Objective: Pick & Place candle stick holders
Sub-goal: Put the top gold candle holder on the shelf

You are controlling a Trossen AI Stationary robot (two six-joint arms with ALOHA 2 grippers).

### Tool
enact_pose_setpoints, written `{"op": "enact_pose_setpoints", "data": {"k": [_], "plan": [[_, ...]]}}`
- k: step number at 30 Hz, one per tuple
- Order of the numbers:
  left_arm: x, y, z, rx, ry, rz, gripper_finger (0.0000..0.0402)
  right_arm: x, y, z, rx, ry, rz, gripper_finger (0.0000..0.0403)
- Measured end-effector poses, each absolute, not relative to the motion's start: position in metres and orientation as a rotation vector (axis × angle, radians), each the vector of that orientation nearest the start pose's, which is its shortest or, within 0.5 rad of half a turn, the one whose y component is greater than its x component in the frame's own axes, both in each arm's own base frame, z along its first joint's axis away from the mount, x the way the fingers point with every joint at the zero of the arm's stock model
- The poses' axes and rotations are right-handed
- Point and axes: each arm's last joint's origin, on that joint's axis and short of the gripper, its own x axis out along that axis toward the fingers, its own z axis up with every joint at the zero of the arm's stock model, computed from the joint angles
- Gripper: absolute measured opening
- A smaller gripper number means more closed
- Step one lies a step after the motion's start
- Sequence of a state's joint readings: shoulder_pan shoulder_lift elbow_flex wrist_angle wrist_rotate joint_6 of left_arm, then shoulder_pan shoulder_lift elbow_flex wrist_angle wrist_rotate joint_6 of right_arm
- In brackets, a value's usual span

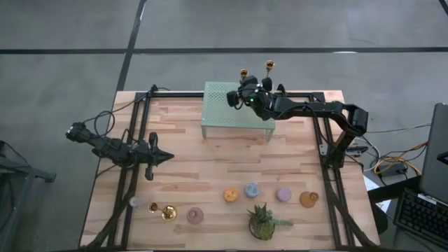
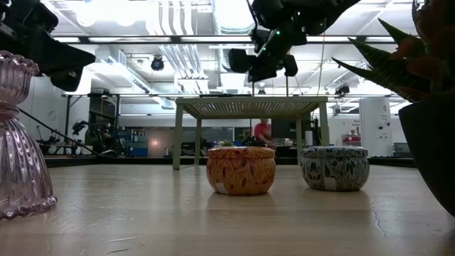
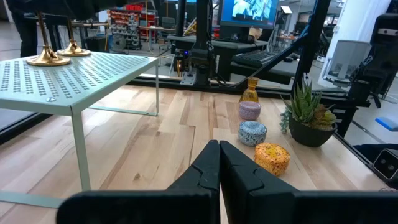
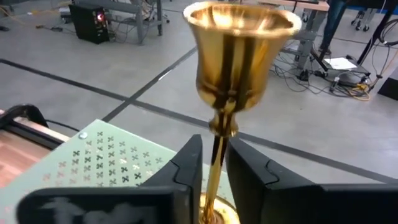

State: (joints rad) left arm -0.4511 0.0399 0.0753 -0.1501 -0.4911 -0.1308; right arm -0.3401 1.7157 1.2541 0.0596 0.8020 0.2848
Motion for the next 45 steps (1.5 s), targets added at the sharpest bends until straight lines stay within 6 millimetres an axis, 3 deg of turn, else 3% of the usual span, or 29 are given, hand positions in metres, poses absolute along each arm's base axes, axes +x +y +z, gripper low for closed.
{"op": "enact_pose_setpoints", "data": {"k": [10, 18, 25, 35, 45], "plan": [[0.088, -0.028, 0.172, -0.079, 0.100, 0.047, 0.0005, 0.353, -0.138, 0.264, 0.120, 0.411, -1.137, 0.0140], [0.088, -0.028, 0.172, -0.079, 0.100, 0.046, 0.0005, 0.351, -0.126, 0.254, 0.084, 0.543, -1.101, 0.0154], [0.088, -0.028, 0.172, -0.079, 0.100, 0.047, 0.0005, 0.352, -0.122, 0.250, 0.175, 0.590, -0.963, 0.0120], [0.088, -0.028, 0.172, -0.079, 0.100, 0.047, 0.0005, 0.347, -0.119, 0.245, 0.239, 0.656, -0.931, 0.0019], [0.088, -0.028, 0.172, -0.078, 0.100, 0.047, 0.0005, 0.345, -0.123, 0.243, 0.257, 0.668, -0.945, 0.0008]]}}
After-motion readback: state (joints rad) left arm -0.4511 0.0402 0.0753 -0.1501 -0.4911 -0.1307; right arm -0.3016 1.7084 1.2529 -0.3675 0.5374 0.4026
